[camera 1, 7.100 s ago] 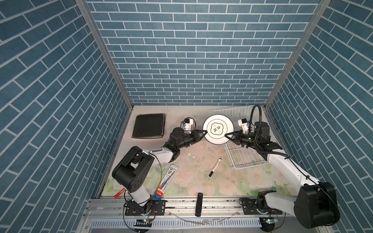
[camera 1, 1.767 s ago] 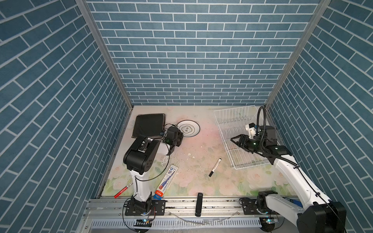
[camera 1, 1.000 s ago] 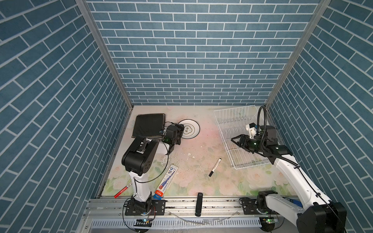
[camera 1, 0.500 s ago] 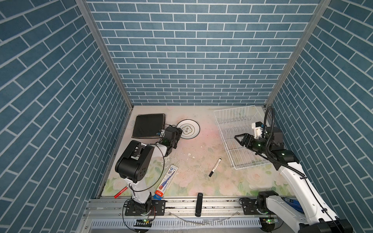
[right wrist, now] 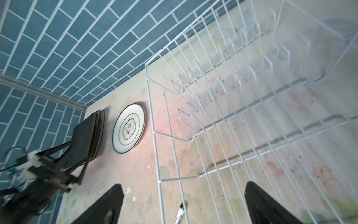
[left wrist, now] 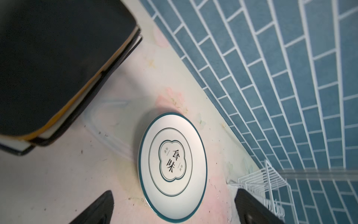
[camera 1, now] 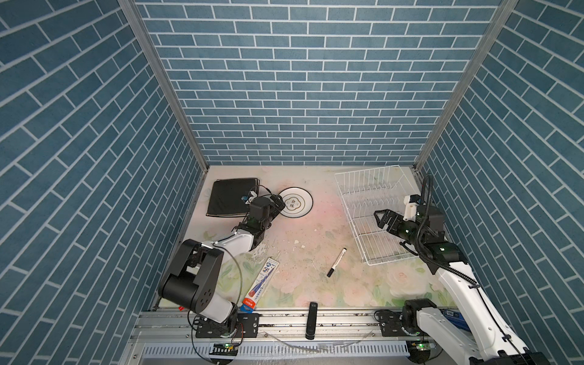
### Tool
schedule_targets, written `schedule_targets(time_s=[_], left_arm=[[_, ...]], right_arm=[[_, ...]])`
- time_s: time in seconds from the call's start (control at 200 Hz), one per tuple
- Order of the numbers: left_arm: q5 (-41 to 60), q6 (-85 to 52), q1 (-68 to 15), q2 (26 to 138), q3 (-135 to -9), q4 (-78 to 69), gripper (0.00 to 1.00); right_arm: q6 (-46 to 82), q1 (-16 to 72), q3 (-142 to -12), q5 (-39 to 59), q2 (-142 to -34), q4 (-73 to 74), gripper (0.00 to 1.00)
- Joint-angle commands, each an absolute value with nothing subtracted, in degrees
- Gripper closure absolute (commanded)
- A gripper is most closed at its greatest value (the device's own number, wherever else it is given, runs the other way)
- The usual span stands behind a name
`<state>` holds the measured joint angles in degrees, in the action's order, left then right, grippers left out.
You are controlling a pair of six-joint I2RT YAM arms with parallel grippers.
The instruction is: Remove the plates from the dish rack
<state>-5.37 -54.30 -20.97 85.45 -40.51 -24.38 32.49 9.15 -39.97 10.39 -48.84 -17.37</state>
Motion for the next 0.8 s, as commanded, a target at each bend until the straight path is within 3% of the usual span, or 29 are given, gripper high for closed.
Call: schedule_targets(time_s=[0.0, 0.21, 0.33, 0.795], left_arm=[[-6.82, -38.17, -20.98, 80.12, -38.11, -22.72, 0.0], [-6.17, -16.4, -20.98, 67.06, -32.5, -26.1, 0.0], [-8.02, -5.51, -20.92, 61.07, -26.59, -32.99, 0.0], [-32.81, 11.54, -20.91, 52.87, -12.73, -48.85, 0.0]], right_arm=[[25.96, 8.79, -36.7, -0.08, -46.68, -10.32, 0.01], [14.33, 8.11, -29.6, -14.59, -47.0, 1.24, 0.01], [8.26, 7.78, -22.27, -19.52, -46.97, 15.3, 0.01], [-1.91, 4.94, -19.48, -18.72, -70.78, 42.44, 0.01]])
